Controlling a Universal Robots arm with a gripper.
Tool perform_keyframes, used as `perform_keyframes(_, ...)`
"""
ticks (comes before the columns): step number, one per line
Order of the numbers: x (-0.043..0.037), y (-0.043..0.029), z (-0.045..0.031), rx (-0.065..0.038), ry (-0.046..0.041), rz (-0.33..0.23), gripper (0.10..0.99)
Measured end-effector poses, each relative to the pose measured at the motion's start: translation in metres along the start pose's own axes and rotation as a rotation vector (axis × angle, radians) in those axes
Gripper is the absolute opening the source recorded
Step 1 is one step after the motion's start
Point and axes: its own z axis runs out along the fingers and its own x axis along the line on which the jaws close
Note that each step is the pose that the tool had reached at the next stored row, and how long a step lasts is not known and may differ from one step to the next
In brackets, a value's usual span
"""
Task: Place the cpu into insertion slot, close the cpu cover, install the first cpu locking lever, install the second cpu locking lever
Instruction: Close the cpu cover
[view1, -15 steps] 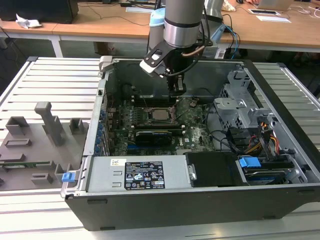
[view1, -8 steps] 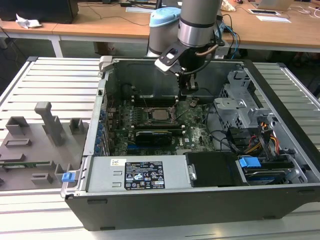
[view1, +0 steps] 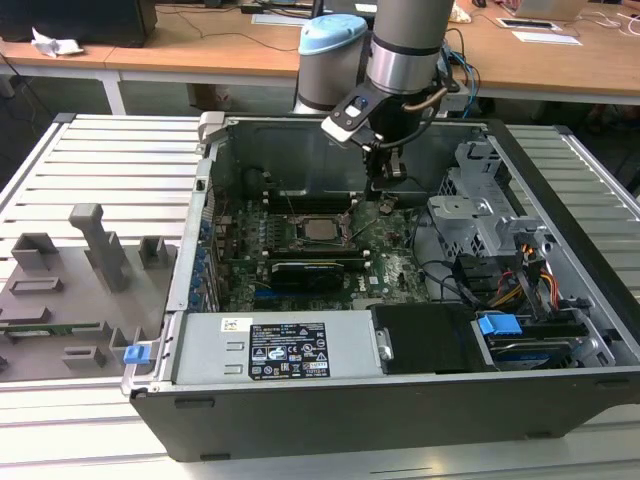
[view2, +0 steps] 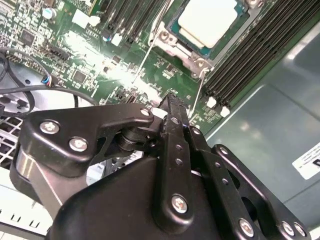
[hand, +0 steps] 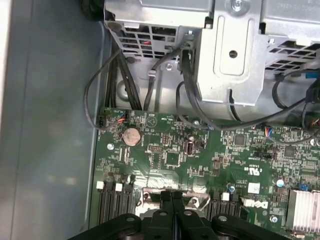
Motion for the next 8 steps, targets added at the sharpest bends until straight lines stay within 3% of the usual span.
perform_keyframes(8,-0.0004,0.0084,0.0008,0.002,-0.0020,0.000,0.106)
